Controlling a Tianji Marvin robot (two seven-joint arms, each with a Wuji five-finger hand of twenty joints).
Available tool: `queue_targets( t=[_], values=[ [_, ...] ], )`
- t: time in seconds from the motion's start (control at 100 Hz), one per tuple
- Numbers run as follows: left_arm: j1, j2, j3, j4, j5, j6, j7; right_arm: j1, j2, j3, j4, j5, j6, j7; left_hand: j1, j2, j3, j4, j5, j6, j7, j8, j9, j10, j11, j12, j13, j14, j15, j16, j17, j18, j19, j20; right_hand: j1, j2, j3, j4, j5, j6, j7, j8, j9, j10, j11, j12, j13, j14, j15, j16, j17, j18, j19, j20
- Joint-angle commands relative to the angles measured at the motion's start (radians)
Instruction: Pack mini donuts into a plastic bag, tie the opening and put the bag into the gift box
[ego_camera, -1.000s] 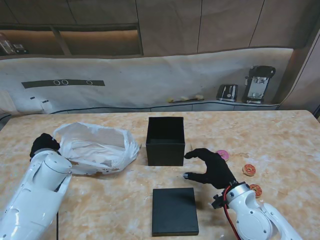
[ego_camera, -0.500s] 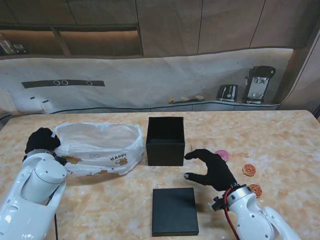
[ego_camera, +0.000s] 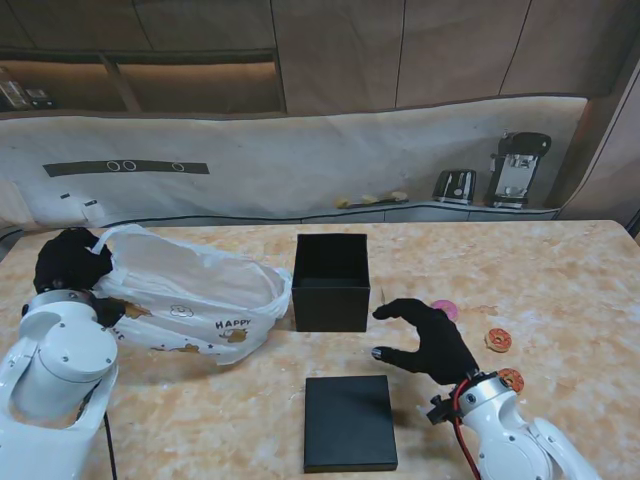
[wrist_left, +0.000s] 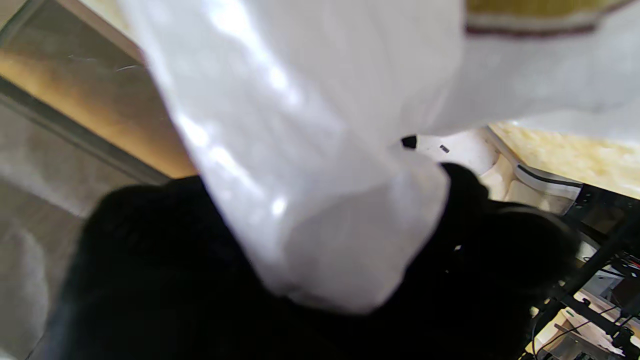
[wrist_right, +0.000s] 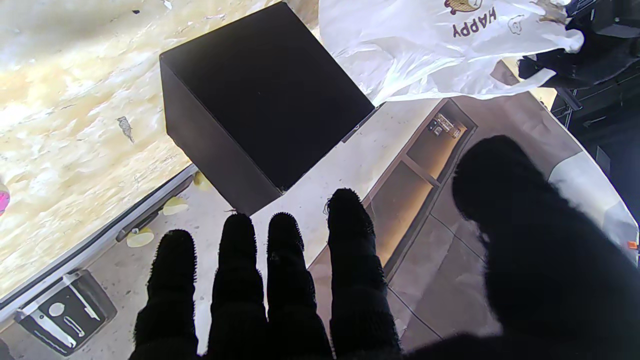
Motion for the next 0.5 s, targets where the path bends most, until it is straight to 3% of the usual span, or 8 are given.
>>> queue_targets(
  t=[0.0, 0.49],
  values=[
    [0.016, -0.001, -0.010, -0.050, -0.013, -0.007, -0.015, -0.013, -0.008, -0.001, -0.006, -0.004, -0.007, 0.009, 0.016, -0.038, 0.093, 0.025, 0.020, 0.010, 0.016, 0.015, 0.090, 0.006, 0.112, 0.033, 0.024, -0.066, 0.049, 0.014, 0.028, 0.012, 0.064, 0.028, -0.024, 0.017, 0.013, 0.009, 0.009, -0.014, -0.010, -0.002, -0.013, -0.011, -0.006, 0.001, 0.000, -0.030, -0.006, -0.011, -0.013, 0.001, -0.017, 0.020],
    [0.099, -0.003, -0.033, -0.293, -0.081, 0.002, -0.048, -0.046, -0.012, 0.033, -0.029, -0.024, -0.038, -0.024, 0.017, -0.032, 0.070, 0.042, 0.035, 0.046, -0.020, 0.038, 0.105, 0.013, 0.114, 0.015, 0.026, -0.089, 0.067, 0.002, 0.033, -0.011, 0.079, 0.073, -0.025, 0.017, 0.011, 0.010, -0.004, -0.004, -0.018, -0.003, -0.011, -0.011, -0.006, 0.002, 0.000, -0.030, -0.007, -0.011, -0.012, 0.000, -0.018, 0.022]
  ],
)
